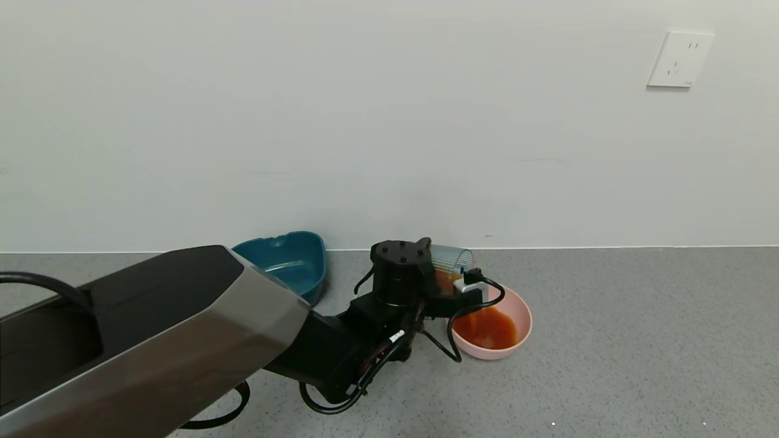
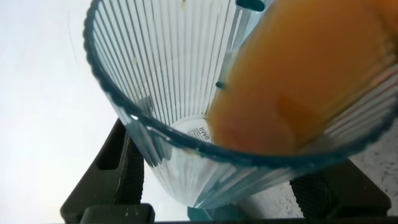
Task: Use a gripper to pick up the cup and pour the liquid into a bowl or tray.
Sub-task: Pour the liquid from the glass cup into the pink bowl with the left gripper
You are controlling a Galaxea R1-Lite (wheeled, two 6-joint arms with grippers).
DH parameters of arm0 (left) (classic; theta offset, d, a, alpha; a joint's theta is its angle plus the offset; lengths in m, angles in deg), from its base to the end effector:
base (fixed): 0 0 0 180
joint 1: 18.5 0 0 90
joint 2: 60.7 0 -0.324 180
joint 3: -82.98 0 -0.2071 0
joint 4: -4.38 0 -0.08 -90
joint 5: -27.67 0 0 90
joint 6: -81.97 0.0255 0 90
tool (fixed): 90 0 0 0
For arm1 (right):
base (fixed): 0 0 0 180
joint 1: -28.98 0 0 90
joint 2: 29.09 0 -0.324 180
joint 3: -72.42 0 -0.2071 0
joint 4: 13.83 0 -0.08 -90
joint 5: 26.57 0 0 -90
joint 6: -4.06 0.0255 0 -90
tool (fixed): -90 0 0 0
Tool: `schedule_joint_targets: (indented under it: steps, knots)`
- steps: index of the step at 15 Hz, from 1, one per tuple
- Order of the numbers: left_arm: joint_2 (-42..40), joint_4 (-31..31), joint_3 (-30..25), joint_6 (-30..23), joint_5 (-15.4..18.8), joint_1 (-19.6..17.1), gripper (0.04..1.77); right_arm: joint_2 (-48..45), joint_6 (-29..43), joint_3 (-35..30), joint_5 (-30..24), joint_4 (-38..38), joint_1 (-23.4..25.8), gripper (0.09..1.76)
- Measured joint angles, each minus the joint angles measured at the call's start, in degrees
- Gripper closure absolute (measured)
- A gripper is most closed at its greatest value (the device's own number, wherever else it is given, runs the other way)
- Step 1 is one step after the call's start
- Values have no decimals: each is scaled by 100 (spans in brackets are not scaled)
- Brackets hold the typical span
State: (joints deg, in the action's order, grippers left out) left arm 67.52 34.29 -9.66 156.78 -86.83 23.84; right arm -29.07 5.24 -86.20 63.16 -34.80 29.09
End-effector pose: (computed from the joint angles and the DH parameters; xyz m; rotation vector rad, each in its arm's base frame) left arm 0.3460 -0.3009 0.0995 1.3971 -0.0667 -0.3738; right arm -0.0256 0.0002 0.0763 0.0206 -0.0068 0.0029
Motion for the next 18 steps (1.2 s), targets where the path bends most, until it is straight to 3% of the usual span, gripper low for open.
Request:
schedule_joint_targets:
  steps: [18]
  knots:
    - [-33,61,135,1051,-187,239,51,0,-2,0,-2,0,0,14]
